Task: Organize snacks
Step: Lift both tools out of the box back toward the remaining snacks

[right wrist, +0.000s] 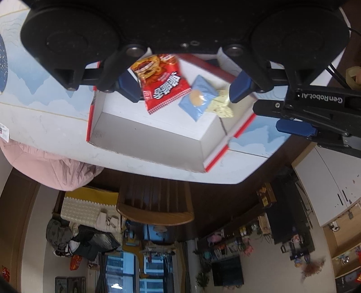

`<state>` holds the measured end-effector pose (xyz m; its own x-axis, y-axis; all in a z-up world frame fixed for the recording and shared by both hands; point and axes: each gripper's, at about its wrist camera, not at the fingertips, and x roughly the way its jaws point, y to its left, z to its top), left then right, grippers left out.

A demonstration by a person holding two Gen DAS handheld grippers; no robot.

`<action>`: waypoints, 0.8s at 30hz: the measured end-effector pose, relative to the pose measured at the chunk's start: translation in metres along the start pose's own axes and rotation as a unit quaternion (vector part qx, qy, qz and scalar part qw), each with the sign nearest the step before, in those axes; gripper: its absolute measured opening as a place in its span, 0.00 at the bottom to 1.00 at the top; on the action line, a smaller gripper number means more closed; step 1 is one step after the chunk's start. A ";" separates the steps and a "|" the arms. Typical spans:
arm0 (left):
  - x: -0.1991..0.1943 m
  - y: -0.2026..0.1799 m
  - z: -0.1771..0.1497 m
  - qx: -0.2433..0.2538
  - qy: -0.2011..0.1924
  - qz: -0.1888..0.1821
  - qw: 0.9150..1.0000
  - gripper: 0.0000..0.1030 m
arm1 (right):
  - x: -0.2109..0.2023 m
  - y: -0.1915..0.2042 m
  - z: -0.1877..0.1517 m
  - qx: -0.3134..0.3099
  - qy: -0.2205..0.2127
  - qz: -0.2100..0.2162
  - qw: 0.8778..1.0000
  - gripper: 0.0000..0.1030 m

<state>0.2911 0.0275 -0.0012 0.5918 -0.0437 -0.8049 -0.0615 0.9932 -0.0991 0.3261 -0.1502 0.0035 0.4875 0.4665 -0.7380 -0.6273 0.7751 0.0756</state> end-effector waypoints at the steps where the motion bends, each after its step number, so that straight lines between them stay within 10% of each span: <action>1: -0.007 0.000 -0.004 0.002 -0.005 -0.001 1.000 0.49 | -0.005 0.004 -0.002 0.000 -0.004 0.002 1.000 0.83; 24: -0.088 0.030 -0.106 -0.014 -0.039 -0.020 0.999 0.58 | -0.062 0.071 -0.071 -0.001 -0.040 0.019 0.999 0.93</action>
<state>0.1519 0.0495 0.0047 0.6555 -0.0730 -0.7517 -0.0590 0.9873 -0.1474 0.2082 -0.1538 0.0069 0.5105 0.5280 -0.6787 -0.6474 0.7555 0.1008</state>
